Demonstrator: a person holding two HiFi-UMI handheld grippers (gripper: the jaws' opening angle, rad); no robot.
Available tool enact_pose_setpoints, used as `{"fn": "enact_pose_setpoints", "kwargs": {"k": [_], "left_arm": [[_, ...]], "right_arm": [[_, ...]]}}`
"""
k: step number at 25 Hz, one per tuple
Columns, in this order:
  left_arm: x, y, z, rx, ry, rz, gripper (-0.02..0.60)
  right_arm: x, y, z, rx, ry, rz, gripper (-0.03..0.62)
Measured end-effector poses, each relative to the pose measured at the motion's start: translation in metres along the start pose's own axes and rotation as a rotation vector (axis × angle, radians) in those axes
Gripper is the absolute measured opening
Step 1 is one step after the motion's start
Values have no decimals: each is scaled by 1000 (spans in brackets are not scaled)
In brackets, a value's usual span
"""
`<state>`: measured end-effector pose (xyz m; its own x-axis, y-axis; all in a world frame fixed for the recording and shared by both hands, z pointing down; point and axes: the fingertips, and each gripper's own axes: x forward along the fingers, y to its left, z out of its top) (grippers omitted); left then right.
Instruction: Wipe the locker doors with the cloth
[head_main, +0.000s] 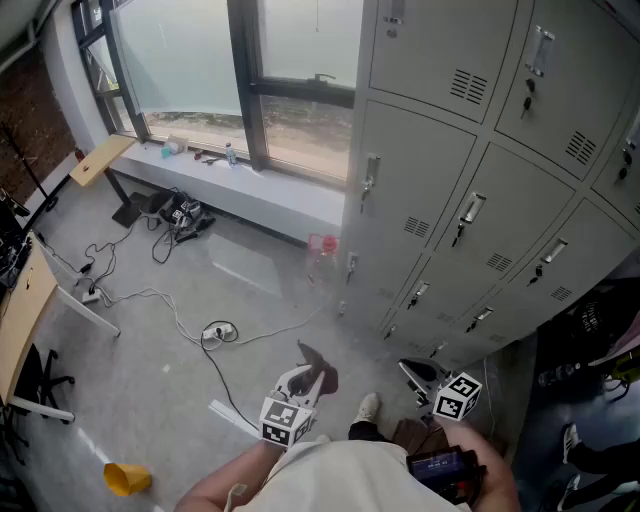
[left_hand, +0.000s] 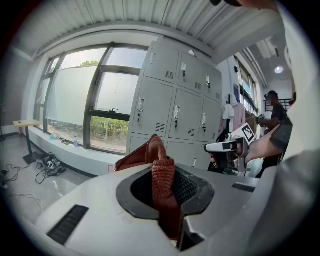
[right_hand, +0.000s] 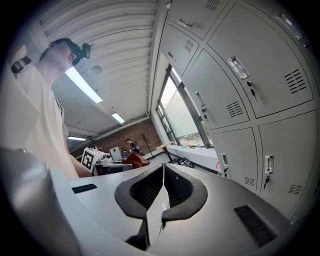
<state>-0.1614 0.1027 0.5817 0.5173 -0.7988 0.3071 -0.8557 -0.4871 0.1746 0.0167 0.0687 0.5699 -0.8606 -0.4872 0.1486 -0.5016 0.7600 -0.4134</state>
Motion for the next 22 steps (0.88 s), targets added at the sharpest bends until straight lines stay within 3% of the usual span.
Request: {"fn": "enact_pose_setpoints", "kwargs": {"k": [13, 22], "left_arm": [[112, 10, 67, 6, -22, 90, 38], [177, 4, 110, 41, -21, 120, 38]], "right_arm": [[41, -107, 72, -57, 10, 134, 17], [33, -165, 103, -52, -1, 170, 17]]}}
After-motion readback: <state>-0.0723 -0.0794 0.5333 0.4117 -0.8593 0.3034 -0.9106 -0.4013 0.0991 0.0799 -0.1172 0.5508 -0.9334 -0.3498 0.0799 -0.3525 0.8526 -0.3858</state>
